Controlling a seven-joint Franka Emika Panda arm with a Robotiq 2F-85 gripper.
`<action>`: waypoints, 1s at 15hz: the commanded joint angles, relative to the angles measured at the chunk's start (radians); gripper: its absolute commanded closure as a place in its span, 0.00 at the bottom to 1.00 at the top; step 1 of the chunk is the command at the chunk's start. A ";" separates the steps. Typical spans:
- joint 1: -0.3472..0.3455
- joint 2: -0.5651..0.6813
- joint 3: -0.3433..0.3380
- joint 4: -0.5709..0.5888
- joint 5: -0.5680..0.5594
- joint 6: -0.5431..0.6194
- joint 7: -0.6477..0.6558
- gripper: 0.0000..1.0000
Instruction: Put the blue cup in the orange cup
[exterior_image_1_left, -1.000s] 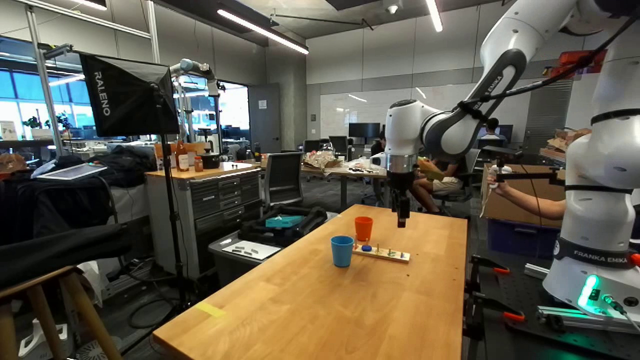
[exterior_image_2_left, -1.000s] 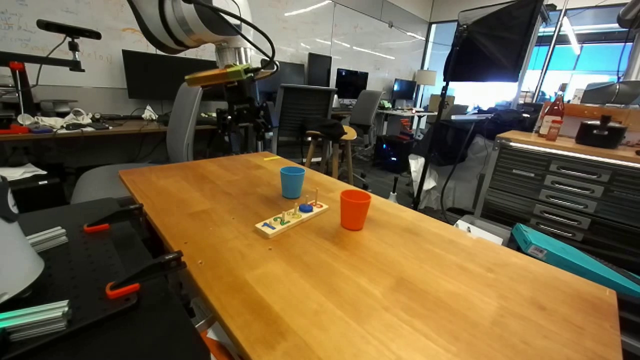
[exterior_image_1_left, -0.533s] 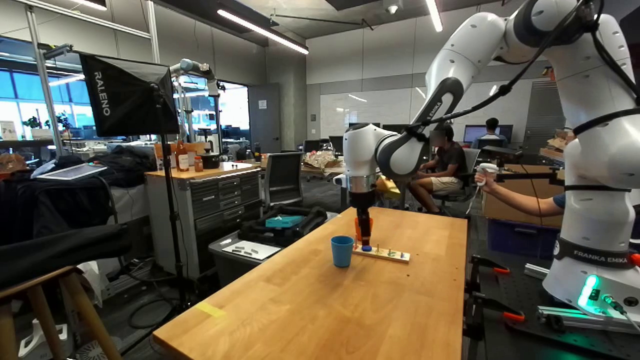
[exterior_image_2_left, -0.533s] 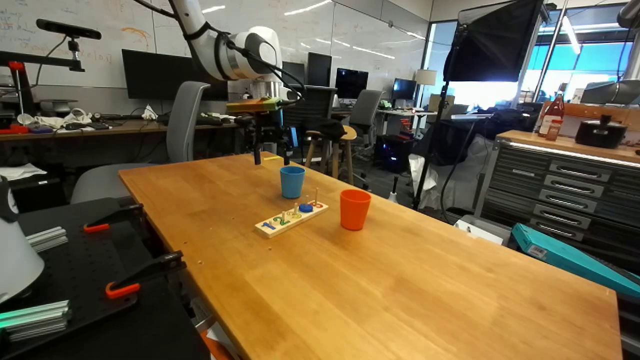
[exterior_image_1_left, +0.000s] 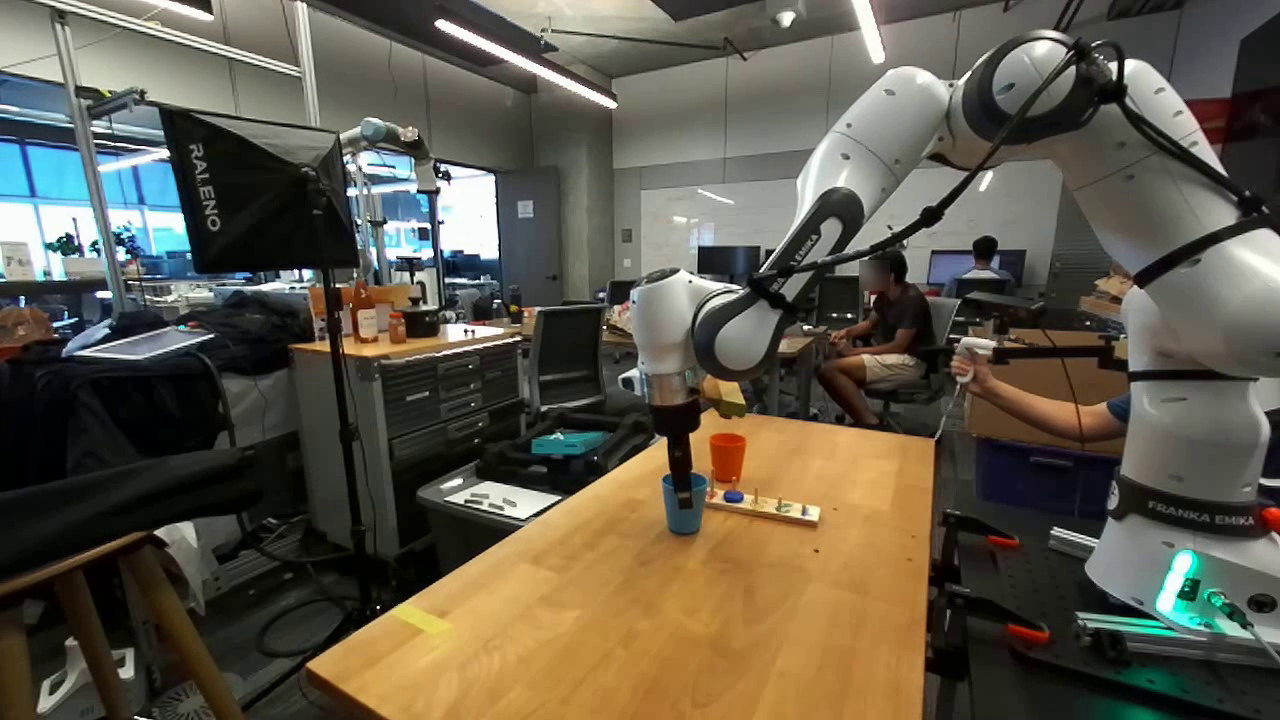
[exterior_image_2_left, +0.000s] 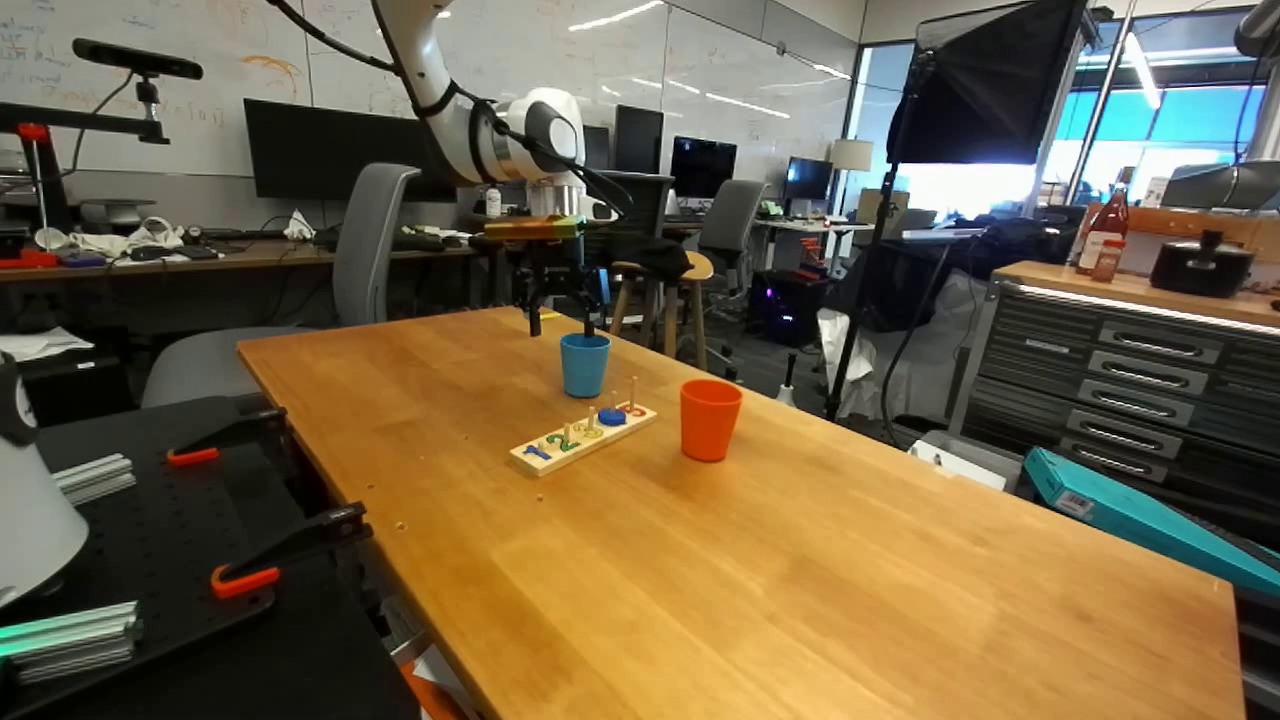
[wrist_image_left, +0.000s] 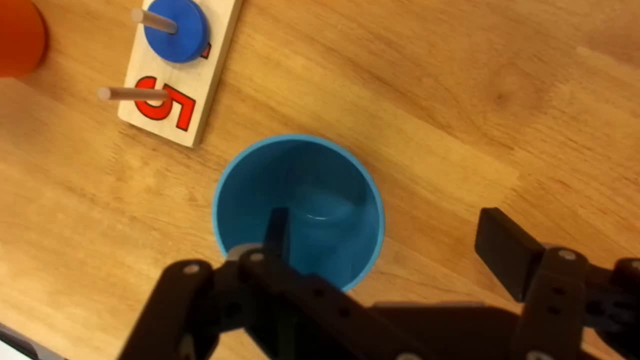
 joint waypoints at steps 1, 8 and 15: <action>0.030 0.034 -0.025 0.023 0.009 -0.008 -0.005 0.34; 0.027 0.020 -0.023 -0.031 0.018 -0.001 -0.008 0.89; 0.016 0.017 -0.032 -0.011 0.030 -0.021 -0.016 0.98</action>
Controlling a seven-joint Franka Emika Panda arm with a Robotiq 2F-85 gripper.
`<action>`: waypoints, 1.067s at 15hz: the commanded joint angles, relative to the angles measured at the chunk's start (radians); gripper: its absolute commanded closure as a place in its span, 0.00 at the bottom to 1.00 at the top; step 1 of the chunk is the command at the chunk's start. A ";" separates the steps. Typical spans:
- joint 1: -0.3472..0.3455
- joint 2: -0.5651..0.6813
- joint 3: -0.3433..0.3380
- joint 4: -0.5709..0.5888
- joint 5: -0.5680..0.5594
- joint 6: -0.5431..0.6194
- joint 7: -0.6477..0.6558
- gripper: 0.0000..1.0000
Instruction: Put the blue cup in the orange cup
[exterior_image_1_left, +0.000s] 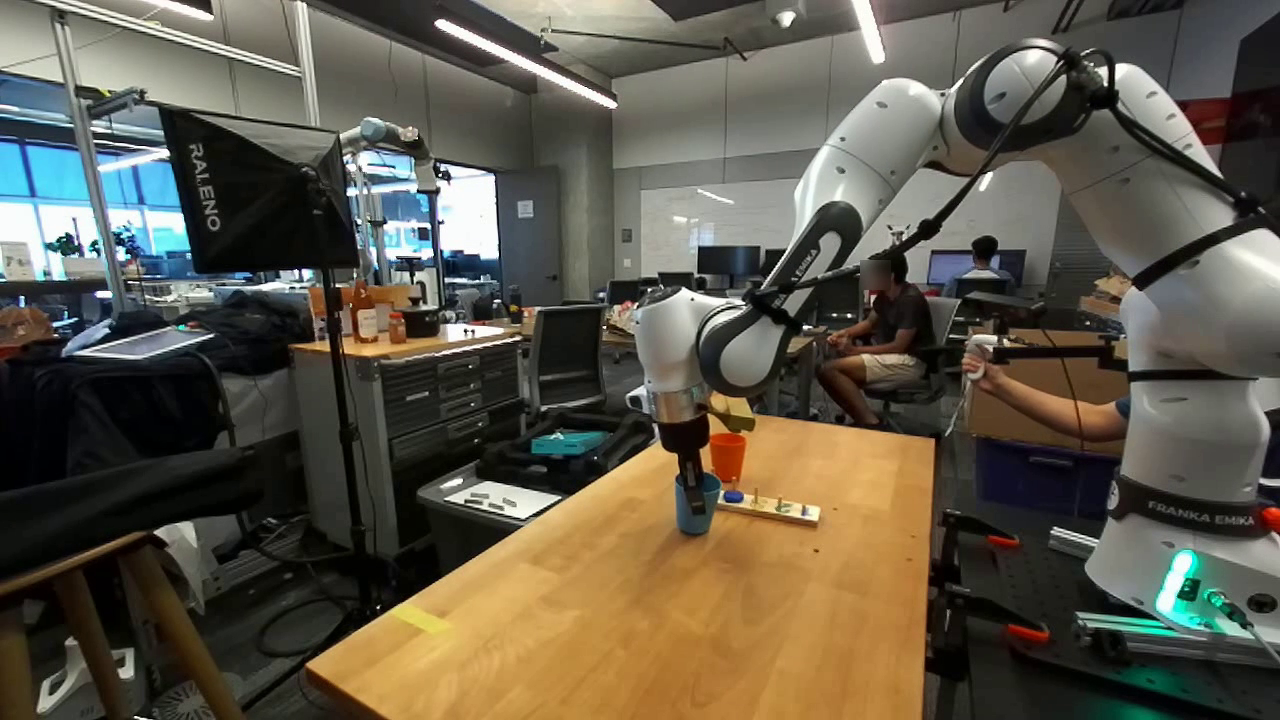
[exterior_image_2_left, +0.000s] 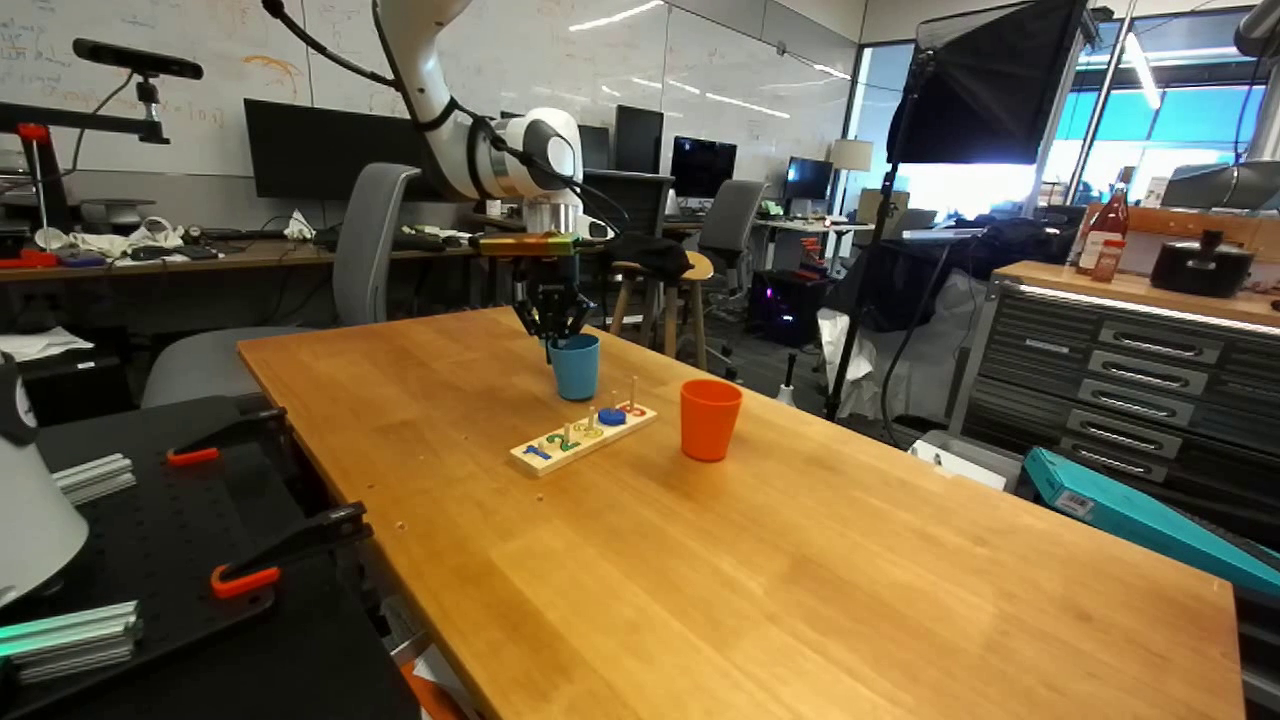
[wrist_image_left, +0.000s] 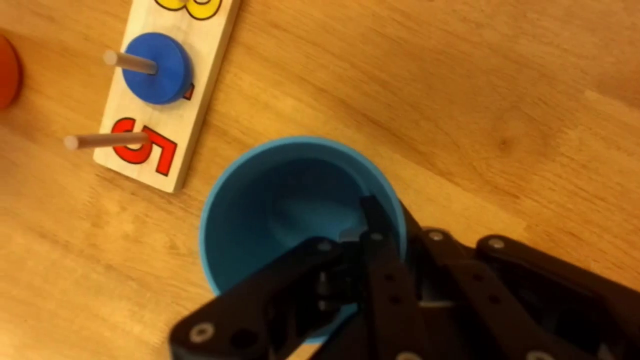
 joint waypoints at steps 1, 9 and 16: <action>0.002 -0.013 -0.018 0.016 0.035 -0.029 -0.020 0.98; -0.037 -0.078 -0.111 0.139 0.011 -0.171 -0.005 0.98; -0.115 -0.065 -0.190 0.235 -0.004 -0.277 0.012 0.98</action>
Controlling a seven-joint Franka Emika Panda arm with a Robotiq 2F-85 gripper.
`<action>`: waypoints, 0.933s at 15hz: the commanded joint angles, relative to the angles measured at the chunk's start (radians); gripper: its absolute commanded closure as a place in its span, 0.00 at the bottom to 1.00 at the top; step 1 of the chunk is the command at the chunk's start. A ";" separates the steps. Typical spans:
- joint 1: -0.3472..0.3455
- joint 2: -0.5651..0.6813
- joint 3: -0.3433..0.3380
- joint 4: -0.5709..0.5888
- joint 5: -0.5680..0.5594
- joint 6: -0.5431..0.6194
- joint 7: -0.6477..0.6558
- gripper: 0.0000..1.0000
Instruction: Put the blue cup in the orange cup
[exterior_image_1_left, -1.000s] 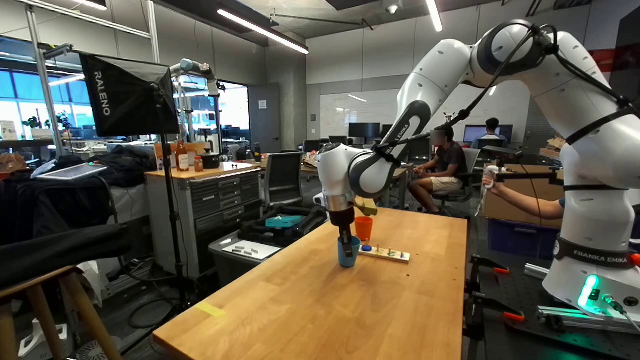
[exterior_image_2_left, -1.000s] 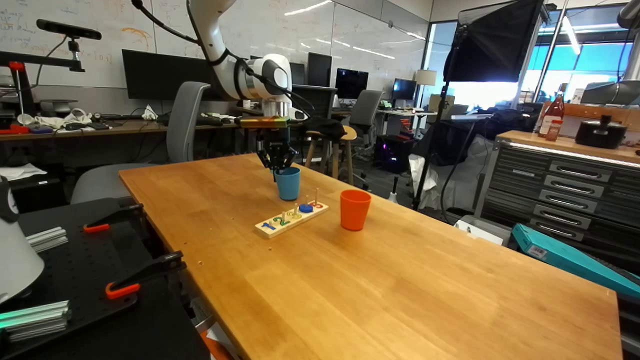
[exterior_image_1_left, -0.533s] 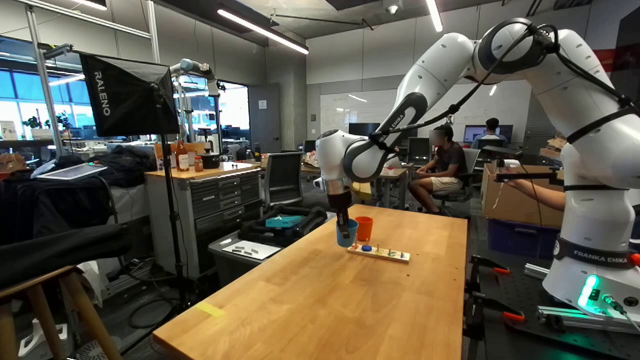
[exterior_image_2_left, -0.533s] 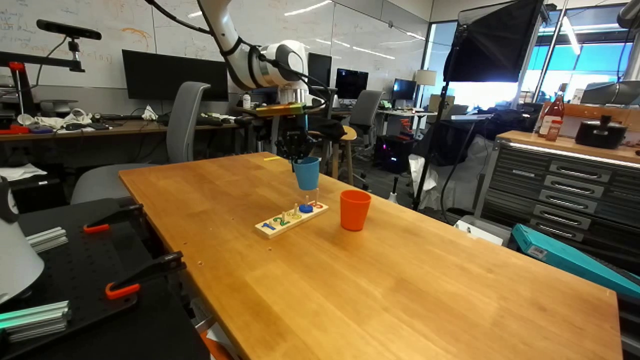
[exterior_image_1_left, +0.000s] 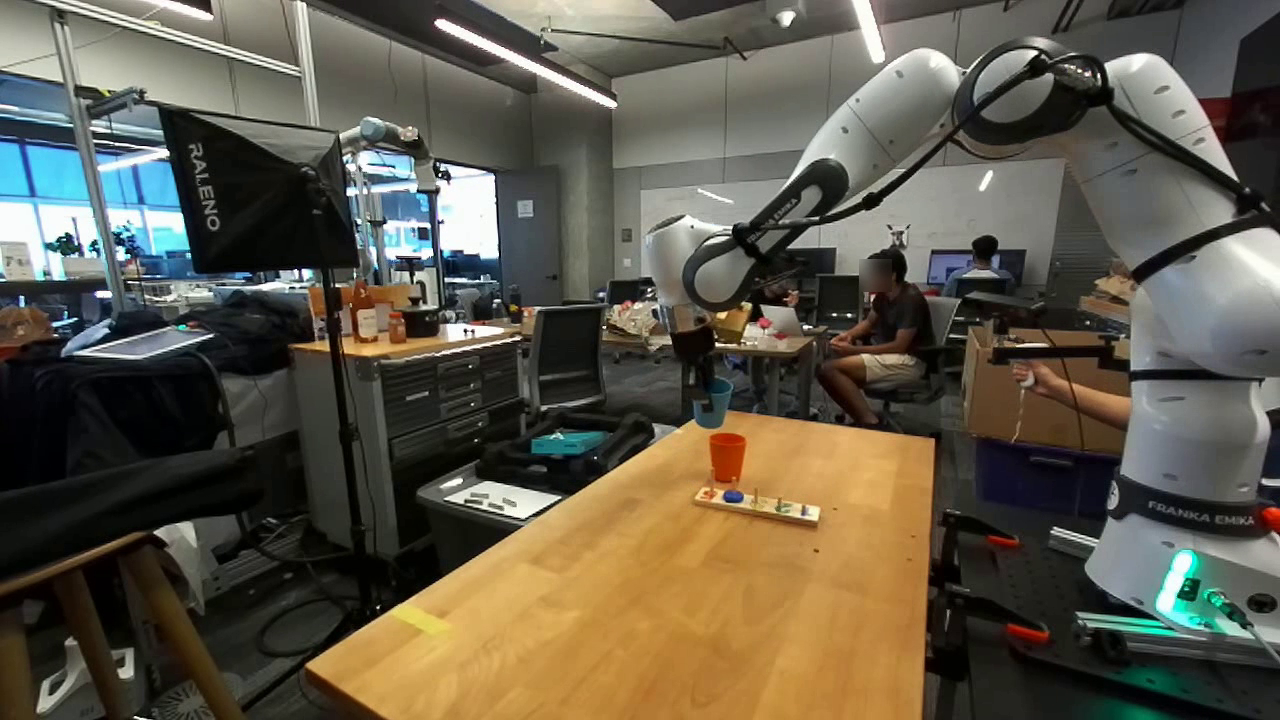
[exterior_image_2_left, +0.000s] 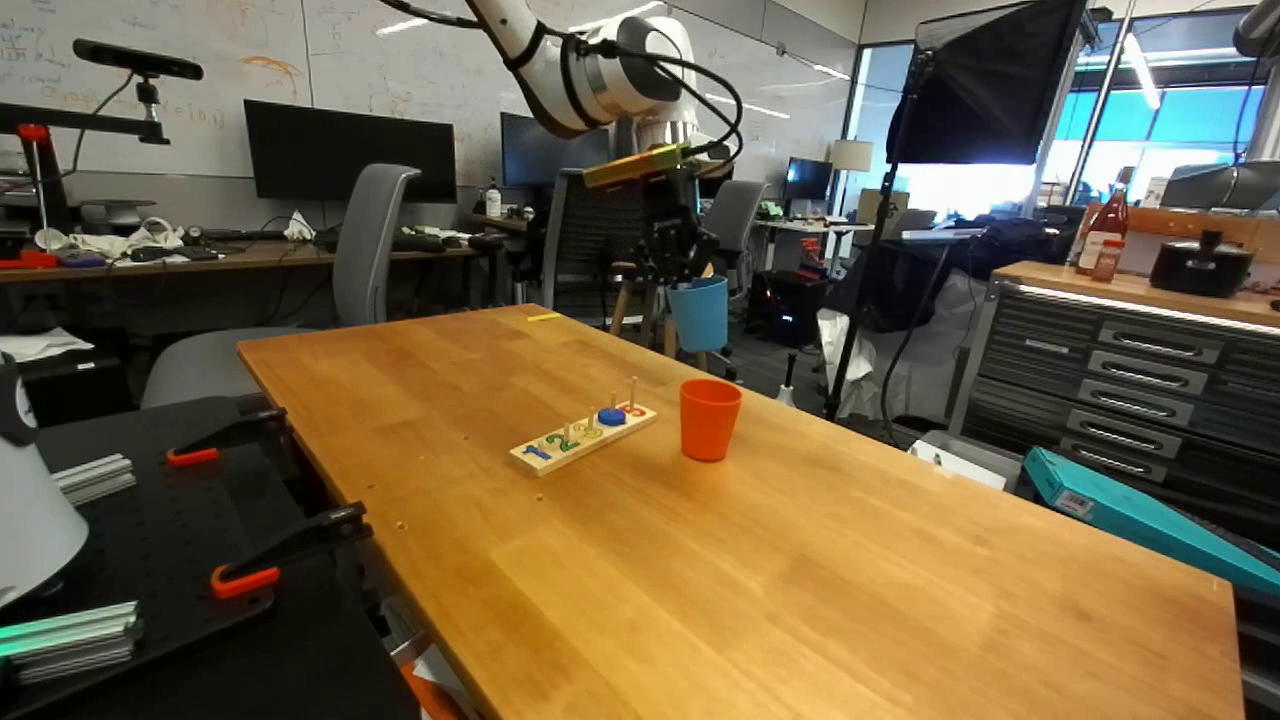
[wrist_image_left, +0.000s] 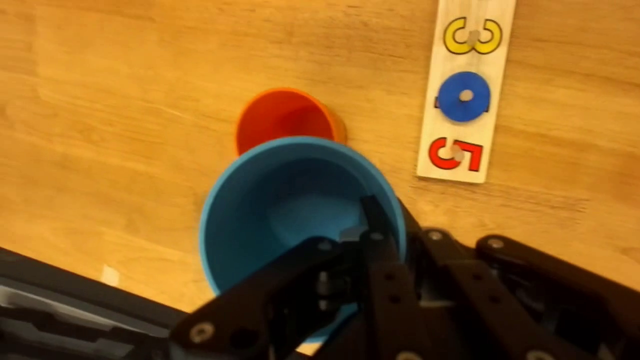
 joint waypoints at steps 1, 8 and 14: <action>-0.029 0.024 -0.024 0.056 -0.014 -0.064 0.014 0.98; -0.058 0.086 -0.023 0.064 -0.006 -0.075 0.023 0.98; -0.049 0.127 -0.014 0.074 0.000 -0.077 0.023 0.98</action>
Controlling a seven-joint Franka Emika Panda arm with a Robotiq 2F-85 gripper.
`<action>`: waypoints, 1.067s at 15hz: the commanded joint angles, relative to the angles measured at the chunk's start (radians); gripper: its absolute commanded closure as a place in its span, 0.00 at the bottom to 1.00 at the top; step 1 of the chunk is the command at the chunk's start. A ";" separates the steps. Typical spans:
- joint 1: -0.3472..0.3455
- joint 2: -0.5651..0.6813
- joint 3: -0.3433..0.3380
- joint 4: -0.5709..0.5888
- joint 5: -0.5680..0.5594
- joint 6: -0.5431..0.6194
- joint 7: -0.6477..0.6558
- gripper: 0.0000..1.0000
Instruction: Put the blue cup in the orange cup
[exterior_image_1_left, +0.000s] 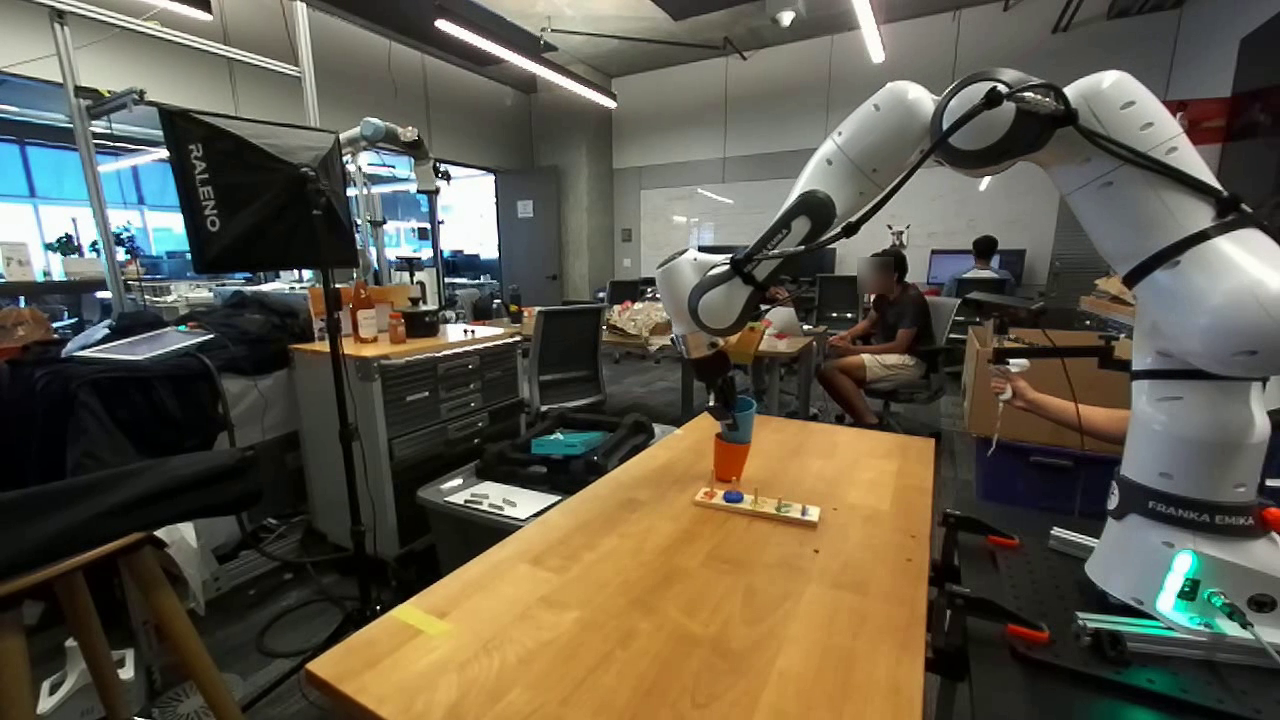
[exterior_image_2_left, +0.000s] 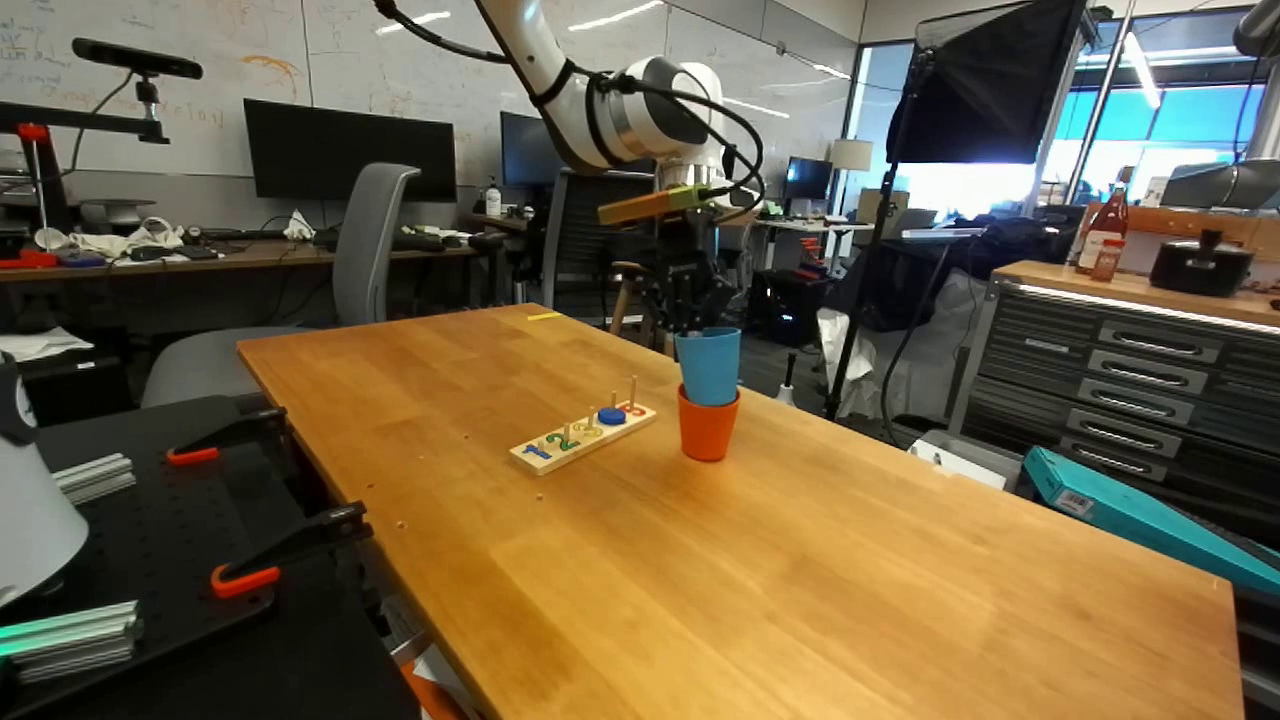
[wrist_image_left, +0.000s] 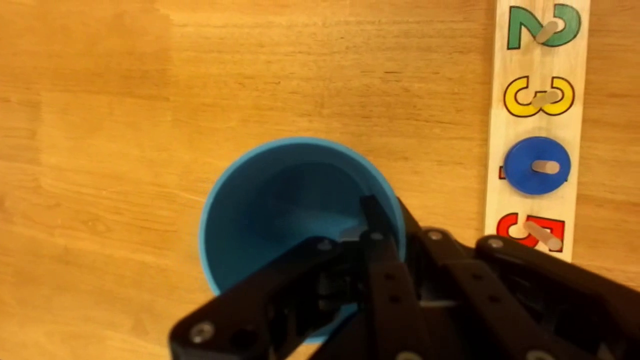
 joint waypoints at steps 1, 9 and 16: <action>0.009 0.039 -0.001 0.060 0.003 -0.031 0.011 0.98; -0.031 0.010 0.065 0.102 0.126 -0.149 -0.150 0.29; -0.024 -0.156 0.100 0.051 0.146 -0.238 -0.282 0.00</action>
